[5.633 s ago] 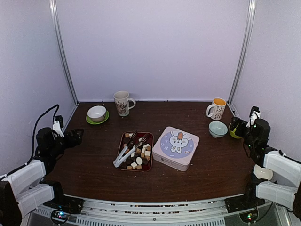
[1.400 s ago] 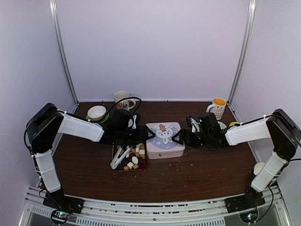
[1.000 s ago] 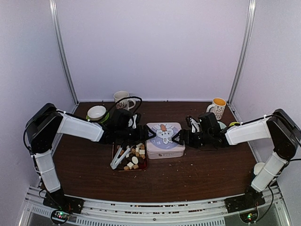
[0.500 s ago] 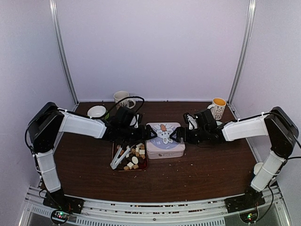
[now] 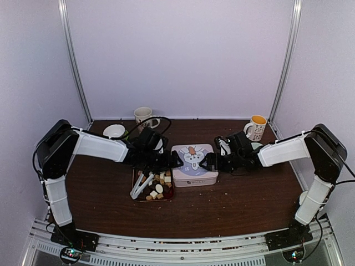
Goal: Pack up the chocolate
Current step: Pick up the packed packing box from the center of the board.
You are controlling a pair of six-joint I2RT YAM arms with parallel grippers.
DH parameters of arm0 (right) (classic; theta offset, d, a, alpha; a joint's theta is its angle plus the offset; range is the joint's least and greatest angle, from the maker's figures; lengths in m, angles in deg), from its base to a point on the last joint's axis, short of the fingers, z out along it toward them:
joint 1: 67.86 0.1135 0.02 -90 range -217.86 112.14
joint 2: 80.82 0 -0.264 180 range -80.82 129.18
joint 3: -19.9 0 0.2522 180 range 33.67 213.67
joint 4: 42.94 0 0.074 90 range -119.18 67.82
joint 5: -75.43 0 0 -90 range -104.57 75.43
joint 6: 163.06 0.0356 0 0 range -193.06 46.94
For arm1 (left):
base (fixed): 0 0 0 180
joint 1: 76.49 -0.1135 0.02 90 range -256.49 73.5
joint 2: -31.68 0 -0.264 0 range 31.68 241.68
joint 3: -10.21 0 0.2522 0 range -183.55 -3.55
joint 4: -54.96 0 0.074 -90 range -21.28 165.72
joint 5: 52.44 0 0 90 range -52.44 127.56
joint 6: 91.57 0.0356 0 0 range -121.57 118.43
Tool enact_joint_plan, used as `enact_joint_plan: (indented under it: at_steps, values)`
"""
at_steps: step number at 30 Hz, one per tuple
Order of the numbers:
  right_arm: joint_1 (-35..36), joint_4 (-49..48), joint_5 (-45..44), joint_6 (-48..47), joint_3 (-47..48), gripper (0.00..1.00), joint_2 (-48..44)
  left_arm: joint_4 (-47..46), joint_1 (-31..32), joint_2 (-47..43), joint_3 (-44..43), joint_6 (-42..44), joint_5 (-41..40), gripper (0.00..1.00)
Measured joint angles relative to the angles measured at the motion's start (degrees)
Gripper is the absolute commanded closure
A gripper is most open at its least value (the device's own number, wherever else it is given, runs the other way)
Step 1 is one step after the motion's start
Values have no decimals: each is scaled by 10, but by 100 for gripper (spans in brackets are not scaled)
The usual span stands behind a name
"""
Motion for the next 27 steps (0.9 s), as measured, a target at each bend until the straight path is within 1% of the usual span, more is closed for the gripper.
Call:
enact_joint_plan:
  at_steps: [10, 16, 20, 22, 27]
  values:
    - [1, -6, 2, 6, 0, 11, 0, -3, 4, 10, -19, 13, 30, 25]
    - [1, -6, 1, 8, 0, 11, 0, 5, 4, 12, -26, 20, 30, 23]
    - [1, -6, -1, 9, 0, 11, 0, 9, 3, 30, -35, 20, 35, 22]
    - [-1, -5, -5, 10, 0, 13, 0, 7, 3, 40, -46, 19, 39, 22]
    - [-4, -3, -10, 15, 0, 23, 0, 7, -1, 49, -55, 17, 48, 26]
